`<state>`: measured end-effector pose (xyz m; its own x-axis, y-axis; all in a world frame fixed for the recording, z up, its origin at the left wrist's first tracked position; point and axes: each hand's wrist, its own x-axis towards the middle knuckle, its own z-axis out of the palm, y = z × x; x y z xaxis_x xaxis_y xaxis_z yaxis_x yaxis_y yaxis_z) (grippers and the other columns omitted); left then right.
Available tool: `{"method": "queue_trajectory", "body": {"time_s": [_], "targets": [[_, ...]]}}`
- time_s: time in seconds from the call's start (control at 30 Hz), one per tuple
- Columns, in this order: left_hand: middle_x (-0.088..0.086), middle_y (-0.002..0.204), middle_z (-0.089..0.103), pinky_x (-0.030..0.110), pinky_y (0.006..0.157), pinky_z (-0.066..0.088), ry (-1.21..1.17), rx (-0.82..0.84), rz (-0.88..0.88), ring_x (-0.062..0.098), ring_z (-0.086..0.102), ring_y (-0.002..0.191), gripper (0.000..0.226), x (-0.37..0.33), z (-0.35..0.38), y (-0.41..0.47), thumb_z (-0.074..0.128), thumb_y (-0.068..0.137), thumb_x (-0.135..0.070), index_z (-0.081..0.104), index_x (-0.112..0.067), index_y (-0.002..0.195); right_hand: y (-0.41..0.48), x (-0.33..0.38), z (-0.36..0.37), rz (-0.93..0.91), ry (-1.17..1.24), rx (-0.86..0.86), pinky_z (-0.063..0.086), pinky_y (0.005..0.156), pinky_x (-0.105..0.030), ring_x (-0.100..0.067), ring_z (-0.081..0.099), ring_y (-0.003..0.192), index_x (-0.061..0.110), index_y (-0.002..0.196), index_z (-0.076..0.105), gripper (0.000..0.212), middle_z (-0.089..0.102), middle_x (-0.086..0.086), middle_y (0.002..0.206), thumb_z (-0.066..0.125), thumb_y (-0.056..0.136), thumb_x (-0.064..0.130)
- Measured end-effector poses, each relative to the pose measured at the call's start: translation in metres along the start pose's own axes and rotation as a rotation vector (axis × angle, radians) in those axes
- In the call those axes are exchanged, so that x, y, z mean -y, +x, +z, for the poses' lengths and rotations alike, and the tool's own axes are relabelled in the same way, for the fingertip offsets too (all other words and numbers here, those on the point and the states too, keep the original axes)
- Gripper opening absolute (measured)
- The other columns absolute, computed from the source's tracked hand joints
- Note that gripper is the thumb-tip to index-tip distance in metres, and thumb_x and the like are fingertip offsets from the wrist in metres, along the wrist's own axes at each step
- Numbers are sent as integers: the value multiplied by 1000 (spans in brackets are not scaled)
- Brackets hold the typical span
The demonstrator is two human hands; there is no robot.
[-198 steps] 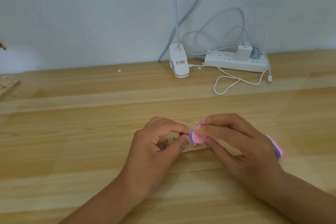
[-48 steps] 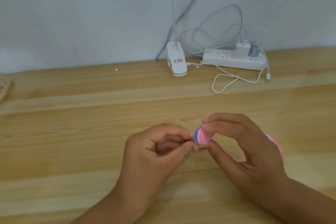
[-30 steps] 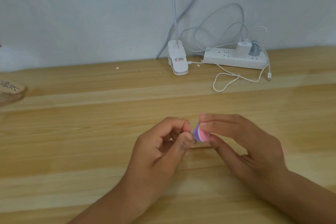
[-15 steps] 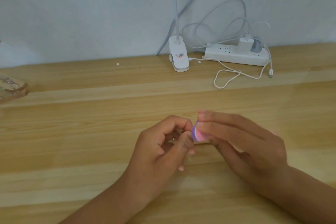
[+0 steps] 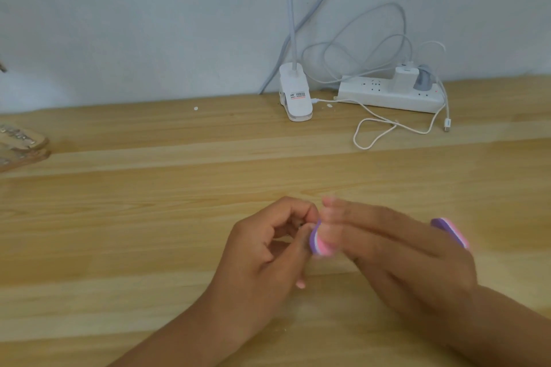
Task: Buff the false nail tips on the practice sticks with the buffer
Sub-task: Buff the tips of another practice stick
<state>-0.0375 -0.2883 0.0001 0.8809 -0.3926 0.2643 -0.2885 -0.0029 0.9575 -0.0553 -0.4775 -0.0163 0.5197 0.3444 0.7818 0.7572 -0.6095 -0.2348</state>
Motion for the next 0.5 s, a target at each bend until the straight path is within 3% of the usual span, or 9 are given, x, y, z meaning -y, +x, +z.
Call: {"method": "queue_trajectory", "body": {"time_s": [0.17,0.27,0.37,0.5], "targets": [[4,75,65,25,48,48,-29,10,9,6,61,56,12,1,0,0,61,90,-19,66,-9,89,1,-2,-4,24,-44,-85,49,99,-18,-10,66,115,4,108,73,31,69,-9,116,69,82,-12],[1,74,65,23,49,47,-54,20,14,5,61,56,16,1,-1,-1,61,89,-24,66,-9,90,0,0,-3,-24,-74,-85,42,101,-10,-7,64,117,3,106,73,26,69,-8,115,68,83,-8],[5,76,65,25,49,49,-40,26,20,7,62,58,13,2,-1,0,61,91,-22,66,-10,90,0,0,-3,45,-41,-102,45,101,-14,-6,64,115,4,108,72,32,69,-6,116,73,78,-9],[4,72,64,23,50,47,-50,17,36,8,56,53,15,0,0,0,60,88,-25,66,-12,89,0,2,-1,-11,5,-97,50,99,-21,-10,65,117,7,111,68,25,68,-9,118,69,88,-2]]}}
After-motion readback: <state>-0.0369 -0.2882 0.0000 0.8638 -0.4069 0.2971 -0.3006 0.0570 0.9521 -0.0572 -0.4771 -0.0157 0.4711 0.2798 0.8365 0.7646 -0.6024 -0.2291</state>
